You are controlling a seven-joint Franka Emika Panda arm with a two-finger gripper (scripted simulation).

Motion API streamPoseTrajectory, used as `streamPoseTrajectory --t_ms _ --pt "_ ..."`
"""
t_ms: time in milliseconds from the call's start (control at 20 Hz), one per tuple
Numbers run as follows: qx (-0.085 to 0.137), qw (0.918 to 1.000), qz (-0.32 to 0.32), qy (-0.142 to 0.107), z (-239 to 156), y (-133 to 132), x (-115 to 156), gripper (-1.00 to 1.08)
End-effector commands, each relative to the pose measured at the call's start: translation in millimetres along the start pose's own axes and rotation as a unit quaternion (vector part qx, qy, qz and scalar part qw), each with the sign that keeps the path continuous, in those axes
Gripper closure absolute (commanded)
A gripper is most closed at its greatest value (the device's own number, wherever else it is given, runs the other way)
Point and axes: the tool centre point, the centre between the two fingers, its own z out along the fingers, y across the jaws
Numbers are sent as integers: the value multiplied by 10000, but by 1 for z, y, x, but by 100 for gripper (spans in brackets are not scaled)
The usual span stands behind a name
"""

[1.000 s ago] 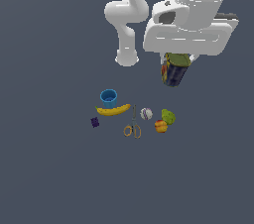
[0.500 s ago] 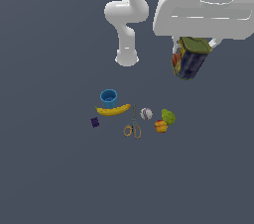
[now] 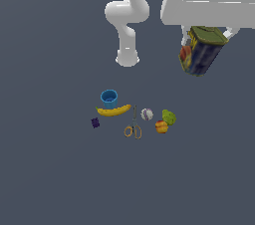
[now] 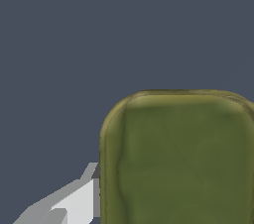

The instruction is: Pick up a designated object from a clutter of objects.

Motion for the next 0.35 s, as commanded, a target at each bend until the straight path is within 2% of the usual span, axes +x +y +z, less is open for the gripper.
streamPoseTrajectory --t_ms 0,300 --pt "6 10000 0 20 -6 -1 2 108" --pt "5 10000 -1 20 -7 -2 3 108"
